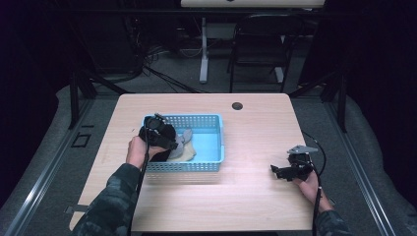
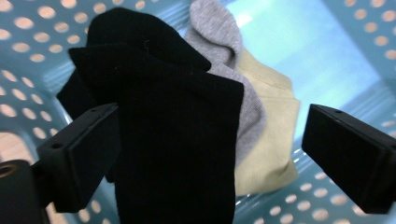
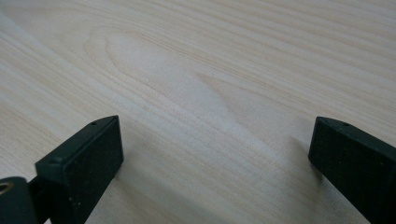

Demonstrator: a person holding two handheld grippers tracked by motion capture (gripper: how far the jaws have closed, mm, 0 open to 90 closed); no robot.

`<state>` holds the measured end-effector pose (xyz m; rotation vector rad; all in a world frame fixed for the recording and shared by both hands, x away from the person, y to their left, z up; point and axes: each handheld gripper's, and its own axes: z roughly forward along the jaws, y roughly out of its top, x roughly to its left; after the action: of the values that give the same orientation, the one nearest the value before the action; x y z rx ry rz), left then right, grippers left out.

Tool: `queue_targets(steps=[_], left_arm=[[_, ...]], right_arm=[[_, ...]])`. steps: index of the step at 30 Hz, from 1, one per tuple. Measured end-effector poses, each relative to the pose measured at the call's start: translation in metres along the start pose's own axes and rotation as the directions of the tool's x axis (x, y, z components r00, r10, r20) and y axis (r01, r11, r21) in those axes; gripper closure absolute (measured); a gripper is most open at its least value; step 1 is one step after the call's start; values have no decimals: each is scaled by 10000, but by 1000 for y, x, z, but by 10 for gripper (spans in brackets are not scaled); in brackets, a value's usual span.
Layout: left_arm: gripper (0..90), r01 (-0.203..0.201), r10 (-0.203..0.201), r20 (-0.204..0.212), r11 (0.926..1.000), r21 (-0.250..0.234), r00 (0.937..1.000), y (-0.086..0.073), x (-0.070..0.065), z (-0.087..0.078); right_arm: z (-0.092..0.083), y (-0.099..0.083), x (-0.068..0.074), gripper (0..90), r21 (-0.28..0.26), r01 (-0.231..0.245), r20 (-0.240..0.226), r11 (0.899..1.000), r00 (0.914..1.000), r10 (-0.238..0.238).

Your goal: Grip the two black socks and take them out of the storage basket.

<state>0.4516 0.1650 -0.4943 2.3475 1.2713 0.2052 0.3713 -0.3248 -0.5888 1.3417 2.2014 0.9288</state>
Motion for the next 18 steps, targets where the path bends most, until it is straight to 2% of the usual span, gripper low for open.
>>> queue_targets(steps=[3,5,7,8,11,12,14,16,17,18], left_arm=[[132,71,-55,-458,9994,338,9989,5,1,10],[147,103,-80,-515,9990,434,9986,6,2,12],[179,183,-146,-744,9986,493,9971,9,4,16],[179,266,-232,-673,9984,505,9975,9,5,17],[327,365,-339,-573,9983,457,9978,9,8,19],[348,365,-339,-573,9983,457,9978,9,8,19],[429,448,-441,-228,9984,345,9988,8,11,17],[508,505,-501,-176,9984,241,9986,7,11,17],[508,495,-492,-136,9985,232,9987,7,12,15],[561,472,-470,-124,9987,192,9988,7,12,15]], right_arm=[[0,0,0,25,9,-20,-5,10000,10000,20],[0,0,0,25,10,-21,-5,10000,10000,21],[0,0,1,26,8,-41,31,10000,10000,41],[0,0,1,26,8,-41,31,10000,10000,41],[0,0,1,26,7,-42,28,10000,10000,42],[0,0,1,26,7,-42,28,10000,10000,42],[0,0,0,26,13,-28,12,10000,10000,28],[0,0,0,26,5,-24,1,10000,10000,24],[0,0,0,26,5,-24,1,10000,10000,24],[0,0,0,26,-3,-31,14,10000,10000,31]])
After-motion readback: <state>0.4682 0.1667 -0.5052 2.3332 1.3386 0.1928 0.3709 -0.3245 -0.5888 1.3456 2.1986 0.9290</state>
